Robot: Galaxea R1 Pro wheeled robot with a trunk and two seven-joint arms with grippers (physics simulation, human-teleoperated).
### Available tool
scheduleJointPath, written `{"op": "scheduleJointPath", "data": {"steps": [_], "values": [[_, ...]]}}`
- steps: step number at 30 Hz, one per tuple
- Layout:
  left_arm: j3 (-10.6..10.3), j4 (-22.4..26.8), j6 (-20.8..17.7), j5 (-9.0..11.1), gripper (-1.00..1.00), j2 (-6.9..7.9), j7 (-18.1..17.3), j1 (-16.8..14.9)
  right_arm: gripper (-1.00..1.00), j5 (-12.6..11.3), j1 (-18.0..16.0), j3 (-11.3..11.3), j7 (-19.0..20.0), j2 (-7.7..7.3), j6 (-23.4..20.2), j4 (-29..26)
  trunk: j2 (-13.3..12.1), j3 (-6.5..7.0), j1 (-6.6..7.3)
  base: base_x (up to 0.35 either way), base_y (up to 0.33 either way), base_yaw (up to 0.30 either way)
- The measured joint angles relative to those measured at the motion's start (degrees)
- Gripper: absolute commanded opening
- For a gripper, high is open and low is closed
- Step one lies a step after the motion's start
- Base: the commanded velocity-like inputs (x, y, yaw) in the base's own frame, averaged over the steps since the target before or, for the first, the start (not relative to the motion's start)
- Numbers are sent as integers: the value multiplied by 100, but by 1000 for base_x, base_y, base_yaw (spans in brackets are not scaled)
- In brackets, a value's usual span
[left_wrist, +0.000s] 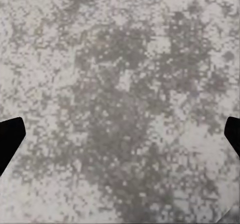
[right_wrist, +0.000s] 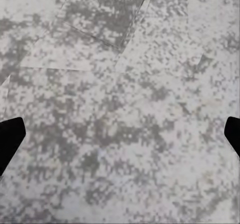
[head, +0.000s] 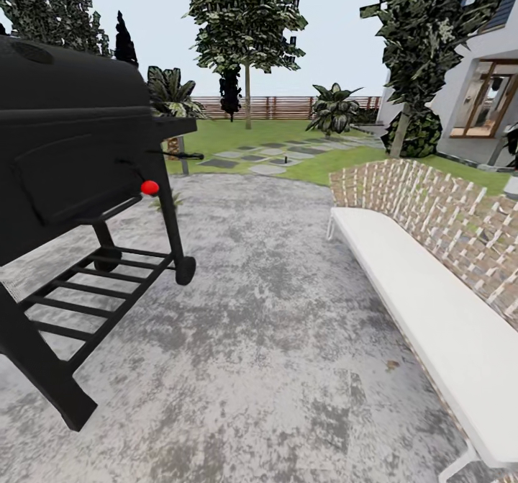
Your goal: Pick up the pesticide atomizer in the garden and spray insectifuge to fully cover both potted plants in the garden.
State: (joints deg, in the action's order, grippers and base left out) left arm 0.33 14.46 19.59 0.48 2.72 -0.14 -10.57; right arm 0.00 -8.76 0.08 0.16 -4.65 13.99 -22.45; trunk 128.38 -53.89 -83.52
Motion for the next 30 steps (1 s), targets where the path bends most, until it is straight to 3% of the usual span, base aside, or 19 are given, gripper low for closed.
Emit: {"op": "scheduleJointPath", "data": {"steps": [30], "values": [[-4, -1, 0, 0, 100, -9, -2, -4, 100, 0, 1, 0, -8, -1, -1, -1, 0, 0, 0, 337, 0, -10]]}}
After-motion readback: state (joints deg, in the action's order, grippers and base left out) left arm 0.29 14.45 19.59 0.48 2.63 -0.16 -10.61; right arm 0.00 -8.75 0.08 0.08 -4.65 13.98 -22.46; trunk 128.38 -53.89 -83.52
